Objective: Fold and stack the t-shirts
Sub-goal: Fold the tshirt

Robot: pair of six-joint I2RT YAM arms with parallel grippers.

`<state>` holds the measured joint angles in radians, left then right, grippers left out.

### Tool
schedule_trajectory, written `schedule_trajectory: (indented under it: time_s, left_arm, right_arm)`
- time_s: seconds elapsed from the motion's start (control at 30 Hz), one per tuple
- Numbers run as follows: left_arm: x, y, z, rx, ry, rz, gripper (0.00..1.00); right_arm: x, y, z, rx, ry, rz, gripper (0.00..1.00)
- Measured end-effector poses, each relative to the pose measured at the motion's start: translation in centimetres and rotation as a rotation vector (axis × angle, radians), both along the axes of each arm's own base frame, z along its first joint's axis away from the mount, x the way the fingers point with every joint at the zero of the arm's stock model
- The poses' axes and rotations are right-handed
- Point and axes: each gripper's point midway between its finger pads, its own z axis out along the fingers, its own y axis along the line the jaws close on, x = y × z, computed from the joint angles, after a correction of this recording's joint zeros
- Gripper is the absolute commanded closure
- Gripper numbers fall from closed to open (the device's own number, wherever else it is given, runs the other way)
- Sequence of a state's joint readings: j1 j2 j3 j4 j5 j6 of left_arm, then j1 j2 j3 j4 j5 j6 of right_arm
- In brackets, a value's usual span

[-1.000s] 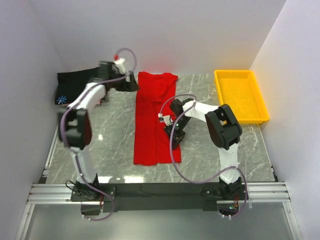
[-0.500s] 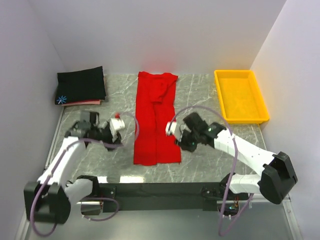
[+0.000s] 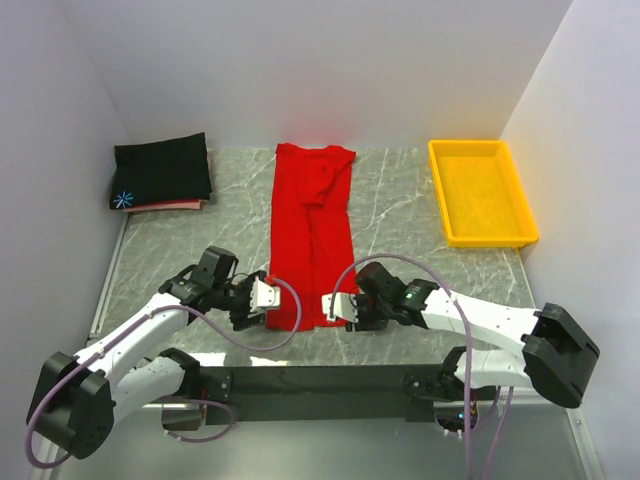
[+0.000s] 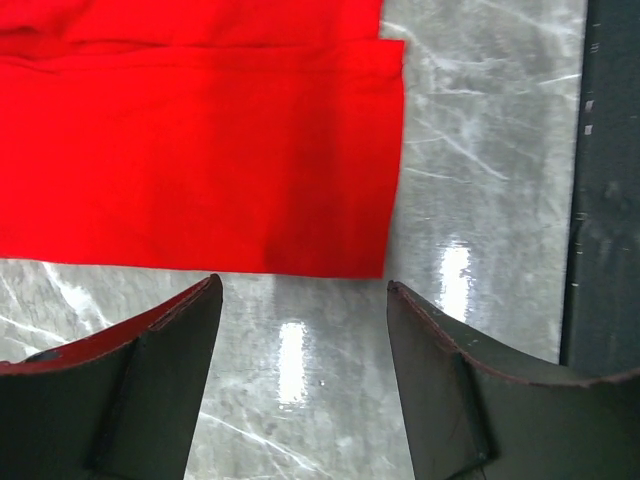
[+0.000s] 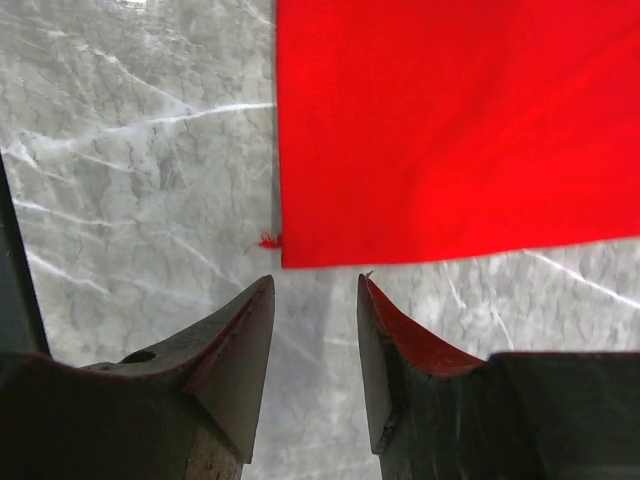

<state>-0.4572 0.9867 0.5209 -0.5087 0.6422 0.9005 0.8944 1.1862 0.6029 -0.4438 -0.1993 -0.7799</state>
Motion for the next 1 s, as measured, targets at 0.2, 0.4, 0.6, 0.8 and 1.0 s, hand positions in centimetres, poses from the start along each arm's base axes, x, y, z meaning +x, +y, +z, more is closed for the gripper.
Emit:
schedule_trajectory:
  time_s: [0.2, 0.4, 0.6, 0.8, 1.0]
  left_arm:
    - [0.5, 0.0, -0.2, 0.012, -0.026, -0.012, 0.27]
    - [0.5, -0.1, -0.2, 0.015, -0.038, -0.029, 0.30]
    - [-0.2, -0.5, -0.4, 0.028, -0.058, -0.097, 0.41]
    - [-2.1, -1.4, -2.2, 0.069, -0.047, -0.186, 0.40]
    - [-2.6, -1.3, -4.3, 0.139, -0.034, -0.209, 0.40]
  right_arm:
    - [-0.5, 0.6, -1.4, -0.037, 0.014, 0.056, 0.55]
    - [-0.5, 1.1, -2.6, -0.073, 0.042, 0.064, 0.67]
    - [0.1, 2.0, -2.7, -0.085, 0.065, 0.041, 1.00]
    - [-0.1, 2.0, -2.7, -0.081, 0.081, 0.017, 1.00]
    - [-0.4, 1.9, -2.6, -0.078, 0.102, 0.002, 1.00]
